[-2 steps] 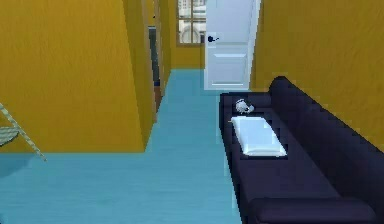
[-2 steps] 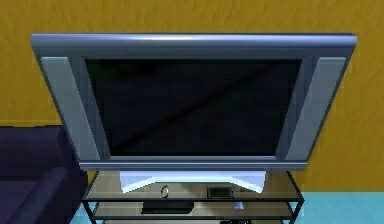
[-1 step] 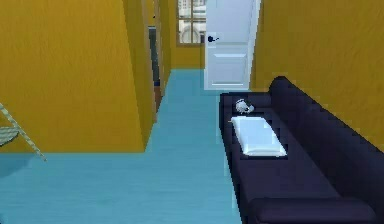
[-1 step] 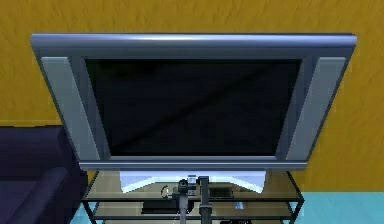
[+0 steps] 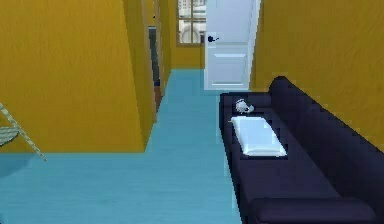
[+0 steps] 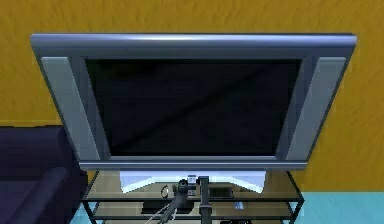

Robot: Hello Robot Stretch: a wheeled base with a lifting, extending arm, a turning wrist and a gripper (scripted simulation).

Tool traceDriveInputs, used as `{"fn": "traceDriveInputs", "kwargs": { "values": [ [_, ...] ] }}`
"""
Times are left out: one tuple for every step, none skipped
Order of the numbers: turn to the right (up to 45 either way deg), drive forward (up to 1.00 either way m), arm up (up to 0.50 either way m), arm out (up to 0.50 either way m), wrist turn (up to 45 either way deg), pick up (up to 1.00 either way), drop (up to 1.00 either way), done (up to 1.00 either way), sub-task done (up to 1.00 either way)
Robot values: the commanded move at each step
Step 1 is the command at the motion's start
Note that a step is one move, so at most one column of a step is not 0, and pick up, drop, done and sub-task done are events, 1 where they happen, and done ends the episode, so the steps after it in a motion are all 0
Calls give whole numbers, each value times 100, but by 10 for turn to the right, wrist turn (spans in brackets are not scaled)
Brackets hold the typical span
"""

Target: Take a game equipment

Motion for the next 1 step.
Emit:
{"fn": "traceDriveInputs", "kwargs": {
  "values": [
    [0, 0, 0, 0, 450, 0, 0, 0, 0]
  ]
}}
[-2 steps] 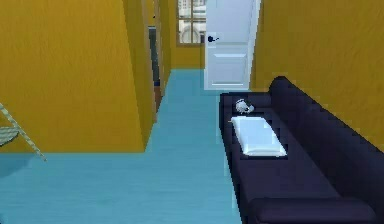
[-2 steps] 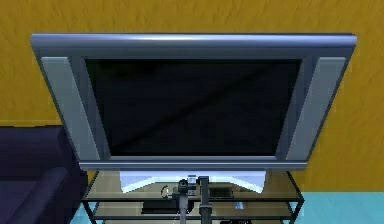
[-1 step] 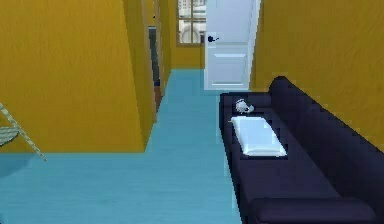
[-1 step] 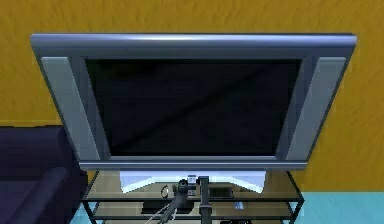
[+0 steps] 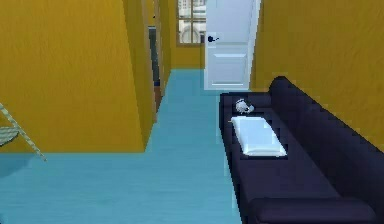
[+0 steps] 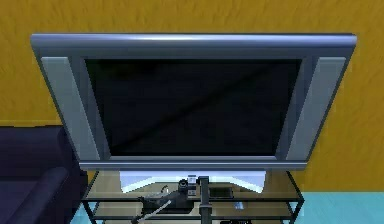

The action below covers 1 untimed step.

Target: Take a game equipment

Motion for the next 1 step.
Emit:
{"fn": "traceDriveInputs", "kwargs": {
  "values": [
    [0, 0, 0, 0, 450, 0, 0, 0, 0]
  ]
}}
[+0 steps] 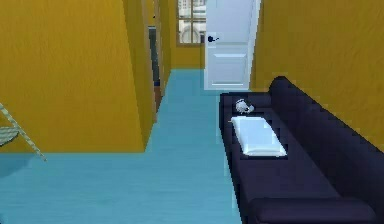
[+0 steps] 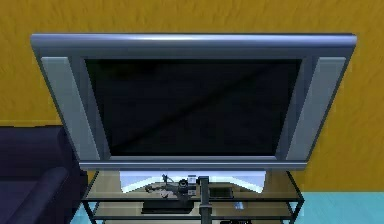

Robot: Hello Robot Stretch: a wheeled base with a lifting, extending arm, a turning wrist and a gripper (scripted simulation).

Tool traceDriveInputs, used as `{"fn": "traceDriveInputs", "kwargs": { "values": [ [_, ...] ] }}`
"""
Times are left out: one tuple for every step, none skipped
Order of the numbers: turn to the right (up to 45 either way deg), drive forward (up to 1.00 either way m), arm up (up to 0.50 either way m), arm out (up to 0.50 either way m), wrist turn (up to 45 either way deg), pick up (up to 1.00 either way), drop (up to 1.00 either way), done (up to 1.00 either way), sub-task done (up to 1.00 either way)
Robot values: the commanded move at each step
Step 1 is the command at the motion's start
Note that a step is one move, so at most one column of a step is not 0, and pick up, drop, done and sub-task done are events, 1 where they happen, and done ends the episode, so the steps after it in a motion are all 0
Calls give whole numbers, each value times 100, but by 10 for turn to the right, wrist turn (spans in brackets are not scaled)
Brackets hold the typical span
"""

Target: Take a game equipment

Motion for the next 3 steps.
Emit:
{"fn": "traceDriveInputs", "kwargs": {
  "values": [
    [0, 0, 0, 0, 360, 0, 0, 0, 0],
    [0, 0, -30, 0, 0, 0, 0, 0, 0],
    [0, 0, 0, 0, 0, 100, 0, 0, 0]
  ]
}}
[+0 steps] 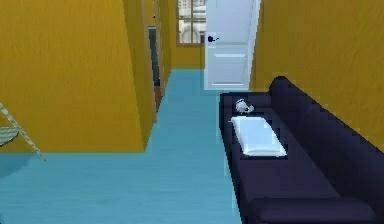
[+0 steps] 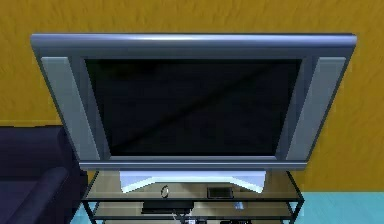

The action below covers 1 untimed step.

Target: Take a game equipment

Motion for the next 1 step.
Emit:
{"fn": "traceDriveInputs", "kwargs": {
  "values": [
    [0, 0, 10, 0, 0, 0, 0, 0, 0]
  ]
}}
